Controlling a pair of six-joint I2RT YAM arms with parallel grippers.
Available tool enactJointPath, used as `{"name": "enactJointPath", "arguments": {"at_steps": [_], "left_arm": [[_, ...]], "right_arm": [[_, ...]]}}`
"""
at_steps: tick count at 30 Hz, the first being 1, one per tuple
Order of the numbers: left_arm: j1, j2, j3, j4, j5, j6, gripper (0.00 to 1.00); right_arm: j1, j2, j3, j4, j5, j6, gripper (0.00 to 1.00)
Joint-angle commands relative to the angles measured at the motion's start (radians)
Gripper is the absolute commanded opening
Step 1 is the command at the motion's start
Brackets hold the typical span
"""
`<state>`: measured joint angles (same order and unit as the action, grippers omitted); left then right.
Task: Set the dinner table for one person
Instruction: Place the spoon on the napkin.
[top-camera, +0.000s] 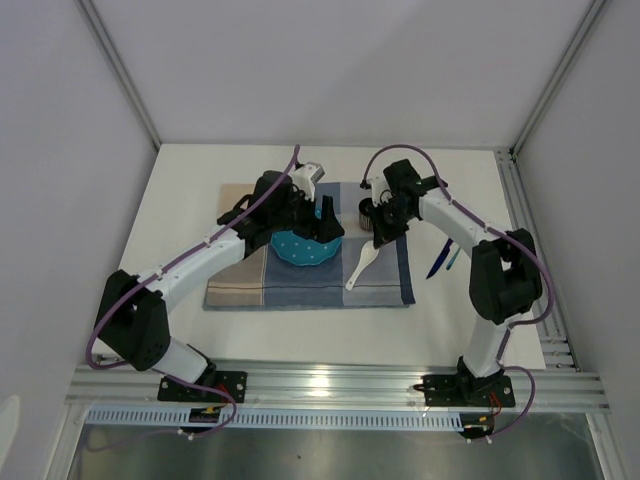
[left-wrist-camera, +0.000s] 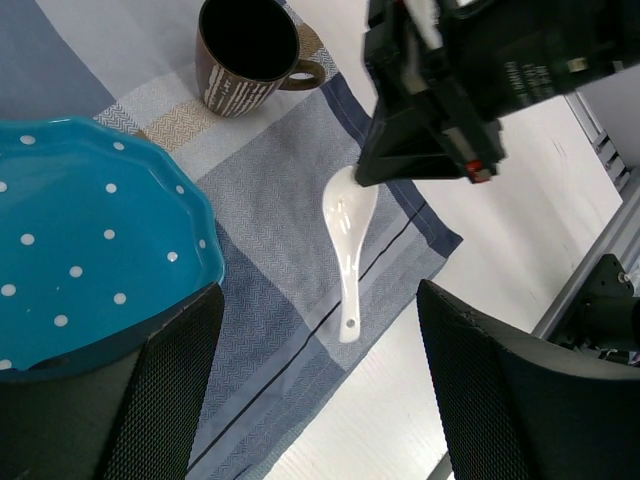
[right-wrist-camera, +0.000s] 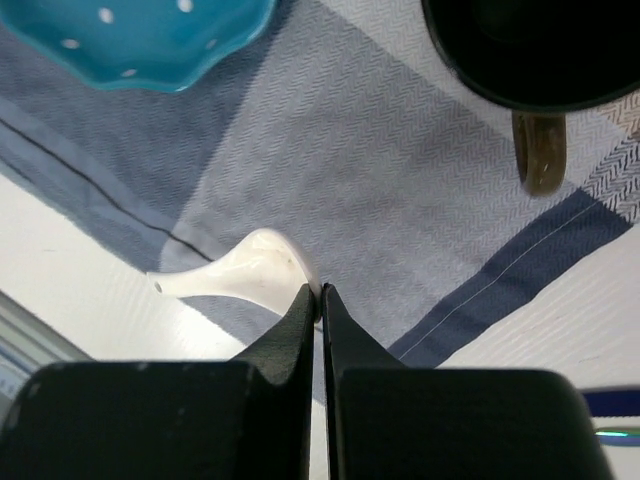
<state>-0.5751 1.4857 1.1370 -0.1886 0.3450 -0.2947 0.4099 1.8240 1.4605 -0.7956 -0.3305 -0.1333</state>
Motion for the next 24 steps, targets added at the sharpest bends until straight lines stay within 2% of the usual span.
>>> {"name": "enactJointPath", "arguments": {"at_steps": [1, 10, 24], "left_arm": [[0.006, -0.01, 0.021, 0.043, 0.032, -0.018, 0.81], [0.004, -0.015, 0.018, 0.051, 0.04, -0.024, 0.81], [0.004, -0.028, 0.015, 0.048, 0.026, -0.009, 0.8]], "right_arm": [[0.013, 0.072, 0.07, -0.008, 0.056, -0.078, 0.0], [0.064, 0.178, 0.224, -0.037, 0.171, -0.225, 0.0], [0.171, 0.248, 0.21, -0.022, 0.327, -0.408, 0.0]]}}
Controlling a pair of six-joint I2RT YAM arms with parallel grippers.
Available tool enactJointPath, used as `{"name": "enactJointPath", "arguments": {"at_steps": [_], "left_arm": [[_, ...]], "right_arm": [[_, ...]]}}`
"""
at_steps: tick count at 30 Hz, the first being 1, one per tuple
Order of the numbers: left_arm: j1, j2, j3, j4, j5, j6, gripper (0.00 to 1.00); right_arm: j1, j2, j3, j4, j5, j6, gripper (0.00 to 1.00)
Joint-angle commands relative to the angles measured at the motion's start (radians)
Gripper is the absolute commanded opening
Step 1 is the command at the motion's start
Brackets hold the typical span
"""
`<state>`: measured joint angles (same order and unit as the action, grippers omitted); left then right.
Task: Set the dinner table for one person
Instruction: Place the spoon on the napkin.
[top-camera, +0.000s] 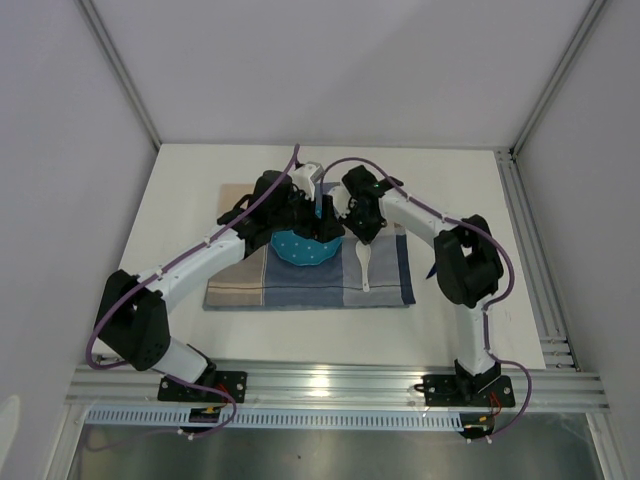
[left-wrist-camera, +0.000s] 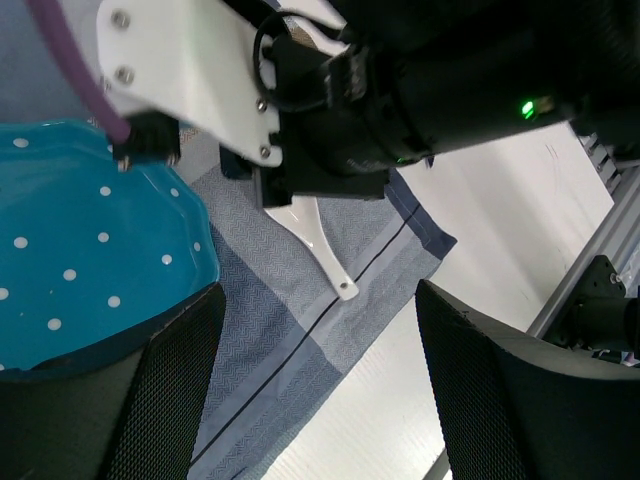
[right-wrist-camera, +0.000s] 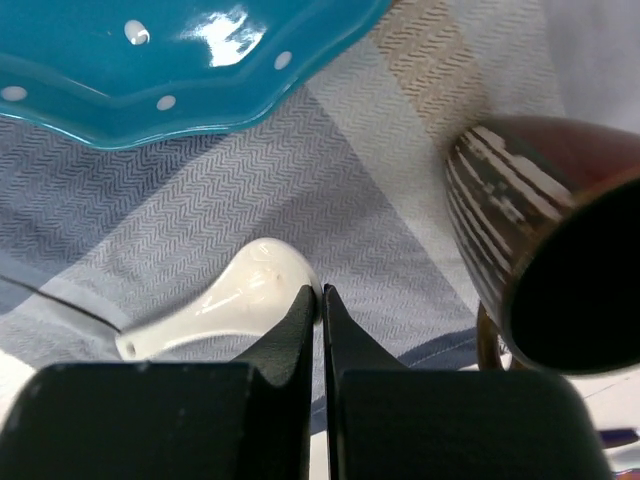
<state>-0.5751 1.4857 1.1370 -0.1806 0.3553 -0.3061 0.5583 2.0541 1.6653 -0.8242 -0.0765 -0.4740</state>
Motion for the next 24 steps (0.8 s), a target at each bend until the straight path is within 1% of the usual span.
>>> {"name": "enactJointPath", "arguments": {"at_steps": [1, 5, 7, 14, 19, 24], "left_arm": [[0.004, -0.028, 0.017, 0.04, 0.016, 0.002, 0.8], [0.004, -0.035, 0.012, 0.041, 0.01, 0.005, 0.8], [0.004, -0.036, 0.013, 0.039, 0.011, 0.004, 0.8], [0.004, -0.051, -0.002, 0.04, 0.001, 0.01, 0.8], [0.004, -0.053, -0.002, 0.035, -0.001, 0.018, 0.8], [0.004, -0.051, 0.001, 0.033, -0.003, 0.021, 0.8]], "right_arm": [[0.04, 0.015, -0.005, 0.04, 0.116, -0.072, 0.0], [0.074, 0.014, -0.053, 0.118, 0.199, -0.092, 0.0], [0.074, 0.018, -0.045, 0.151, 0.205, -0.078, 0.0], [0.08, 0.005, -0.055, 0.252, 0.176, -0.04, 0.0], [0.069, 0.012, -0.055, 0.293, 0.115, 0.011, 0.0], [0.029, 0.015, -0.061, 0.319, 0.047, 0.067, 0.0]]}}
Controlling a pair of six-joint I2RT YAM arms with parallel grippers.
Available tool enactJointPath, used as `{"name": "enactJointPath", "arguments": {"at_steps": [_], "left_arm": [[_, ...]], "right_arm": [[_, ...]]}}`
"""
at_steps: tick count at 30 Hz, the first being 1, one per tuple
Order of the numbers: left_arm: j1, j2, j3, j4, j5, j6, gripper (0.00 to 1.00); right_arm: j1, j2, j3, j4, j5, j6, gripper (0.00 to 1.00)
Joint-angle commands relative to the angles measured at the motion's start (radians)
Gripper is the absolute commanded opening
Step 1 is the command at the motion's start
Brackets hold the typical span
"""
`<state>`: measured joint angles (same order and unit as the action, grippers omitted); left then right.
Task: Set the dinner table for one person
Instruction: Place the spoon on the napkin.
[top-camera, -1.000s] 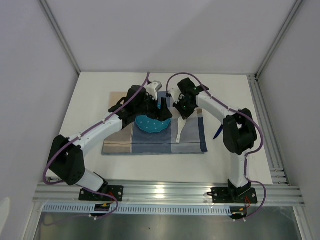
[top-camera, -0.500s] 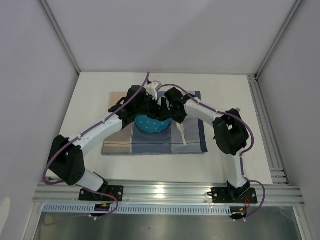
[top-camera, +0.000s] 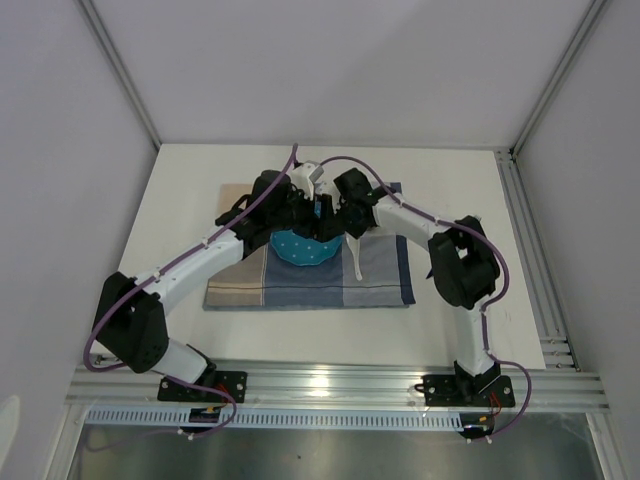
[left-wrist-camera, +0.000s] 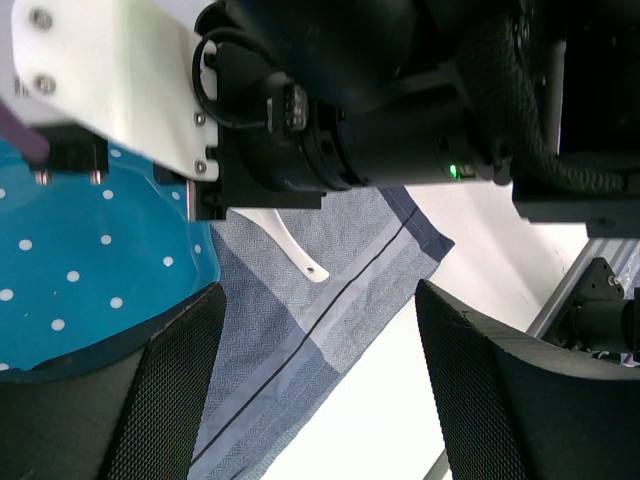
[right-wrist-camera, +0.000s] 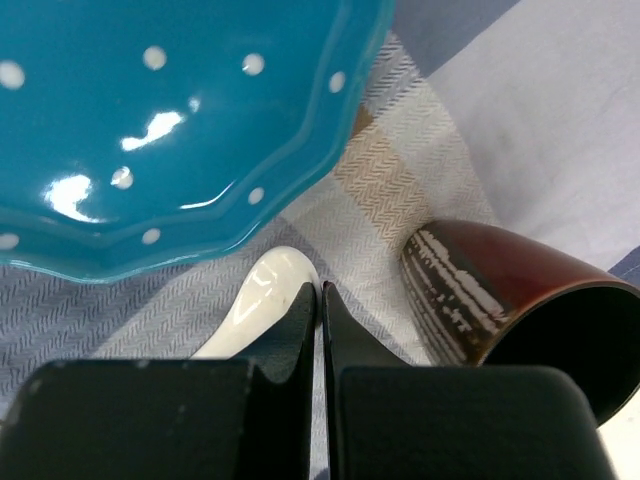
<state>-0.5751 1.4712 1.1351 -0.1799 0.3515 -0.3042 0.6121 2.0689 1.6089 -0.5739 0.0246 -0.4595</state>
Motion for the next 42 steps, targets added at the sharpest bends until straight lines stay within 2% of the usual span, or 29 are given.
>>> {"name": "enactJointPath", "arguments": {"at_steps": [1, 9, 11, 13, 19, 25, 30, 33, 35, 37, 38, 40, 42], "left_arm": [[0.004, -0.034, 0.002, 0.034, 0.003, 0.019, 0.8], [0.004, -0.028, 0.0, 0.036, 0.003, 0.019, 0.8], [0.004, -0.028, 0.0, 0.037, 0.003, 0.019, 0.8], [0.004, -0.026, 0.0, 0.037, 0.003, 0.017, 0.8], [0.004, -0.019, 0.0, 0.039, 0.0, 0.024, 0.8], [0.004, -0.012, 0.018, 0.033, -0.006, 0.034, 0.8], [0.009, -0.022, 0.035, 0.022, -0.029, 0.048, 0.82], [0.023, -0.011, 0.063, -0.016, -0.022, 0.022, 0.85], [0.064, 0.033, 0.08, -0.032, 0.05, -0.04, 0.87], [0.109, 0.063, 0.077, -0.003, 0.16, -0.096, 0.89], [0.144, 0.063, 0.059, 0.019, 0.219, -0.123, 0.99], [0.165, 0.029, 0.026, 0.094, 0.239, -0.147, 0.99], [0.17, -0.043, 0.002, 0.112, 0.181, -0.107, 0.99]], "right_arm": [[-0.025, 0.0, -0.01, 0.072, -0.054, 0.059, 0.0], [-0.029, 0.022, -0.017, 0.071, -0.029, 0.077, 0.0], [-0.035, 0.026, -0.012, 0.068, -0.044, 0.096, 0.14], [-0.037, 0.011, -0.024, 0.074, -0.077, 0.09, 0.21], [-0.034, -0.035, -0.029, 0.146, -0.026, 0.104, 0.28], [-0.032, -0.076, 0.103, 0.045, 0.038, 0.139, 0.35], [-0.02, -0.188, 0.125, 0.072, 0.107, 0.179, 0.4], [-0.026, -0.254, 0.143, 0.072, 0.179, 0.258, 0.41], [-0.034, -0.282, 0.152, 0.063, 0.221, 0.358, 0.45], [-0.051, -0.308, 0.155, 0.027, 0.277, 0.442, 0.43], [-0.06, -0.316, 0.154, 0.01, 0.261, 0.488, 0.42], [-0.075, -0.352, 0.094, 0.026, 0.213, 0.502, 0.42], [-0.075, -0.383, 0.005, 0.042, 0.25, 0.551, 0.46]]}}
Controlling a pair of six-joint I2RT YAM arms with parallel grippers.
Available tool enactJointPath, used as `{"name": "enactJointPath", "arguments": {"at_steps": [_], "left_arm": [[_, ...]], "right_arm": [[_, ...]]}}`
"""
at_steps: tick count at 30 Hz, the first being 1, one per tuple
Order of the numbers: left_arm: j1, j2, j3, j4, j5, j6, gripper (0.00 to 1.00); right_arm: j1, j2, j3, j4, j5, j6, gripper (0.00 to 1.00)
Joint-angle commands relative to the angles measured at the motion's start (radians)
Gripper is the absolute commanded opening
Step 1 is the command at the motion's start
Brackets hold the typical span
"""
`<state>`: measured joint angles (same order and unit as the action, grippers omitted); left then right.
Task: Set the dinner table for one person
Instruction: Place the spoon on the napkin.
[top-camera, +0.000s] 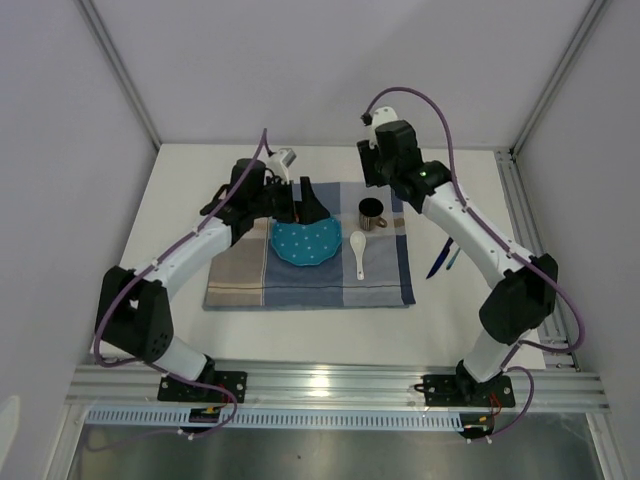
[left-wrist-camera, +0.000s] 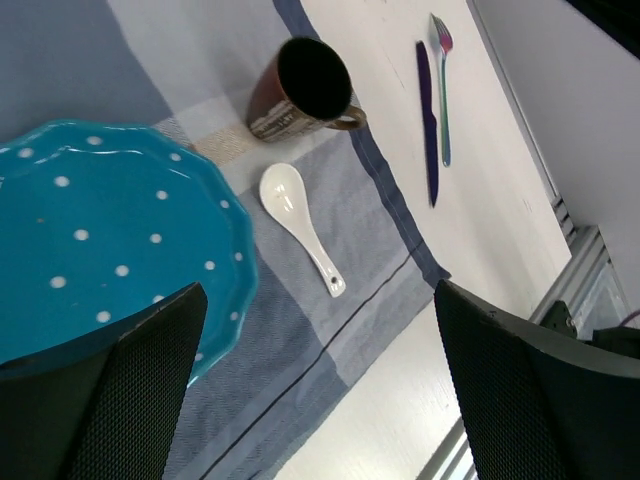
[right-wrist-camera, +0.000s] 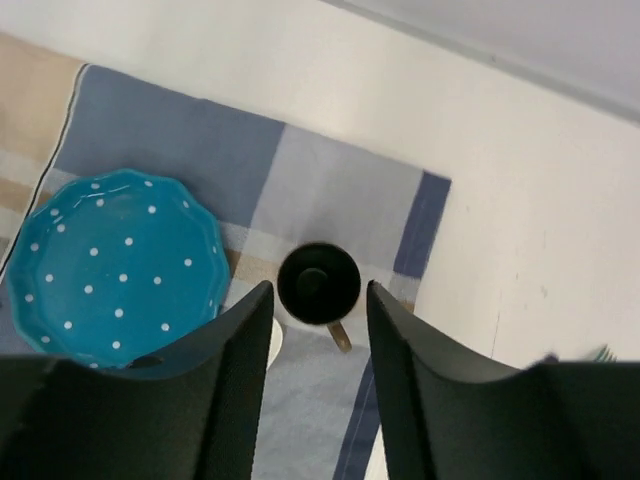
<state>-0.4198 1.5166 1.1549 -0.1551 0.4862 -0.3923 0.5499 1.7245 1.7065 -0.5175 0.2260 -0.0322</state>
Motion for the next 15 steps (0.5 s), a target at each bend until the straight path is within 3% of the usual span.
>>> {"name": "enactJointPath", "arguments": {"at_steps": [1, 2, 4, 9, 12, 15], "left_arm": [[0.015, -0.113, -0.026, 0.103, 0.035, -0.008, 0.99], [0.015, -0.134, -0.032, 0.114, 0.025, 0.013, 0.99], [0.013, -0.162, -0.011, 0.108, 0.014, 0.03, 0.99], [0.01, -0.142, 0.055, 0.069, -0.188, -0.058, 0.99], [0.015, -0.11, 0.095, 0.025, -0.176, -0.045, 0.99], [0.036, -0.032, 0.124, 0.018, -0.08, 0.021, 0.99]], "right_arm": [[-0.013, -0.083, -0.132, 0.029, 0.052, 0.135, 0.49], [-0.015, -0.11, -0.175, 0.06, 0.077, 0.15, 0.57], [-0.021, -0.185, -0.275, 0.138, 0.096, 0.212, 0.62], [-0.076, -0.209, -0.306, 0.137, 0.012, 0.268, 0.57], [-0.082, -0.177, -0.262, 0.1, -0.013, 0.293, 0.6], [-0.08, -0.157, -0.24, 0.079, -0.048, 0.299, 0.63]]}}
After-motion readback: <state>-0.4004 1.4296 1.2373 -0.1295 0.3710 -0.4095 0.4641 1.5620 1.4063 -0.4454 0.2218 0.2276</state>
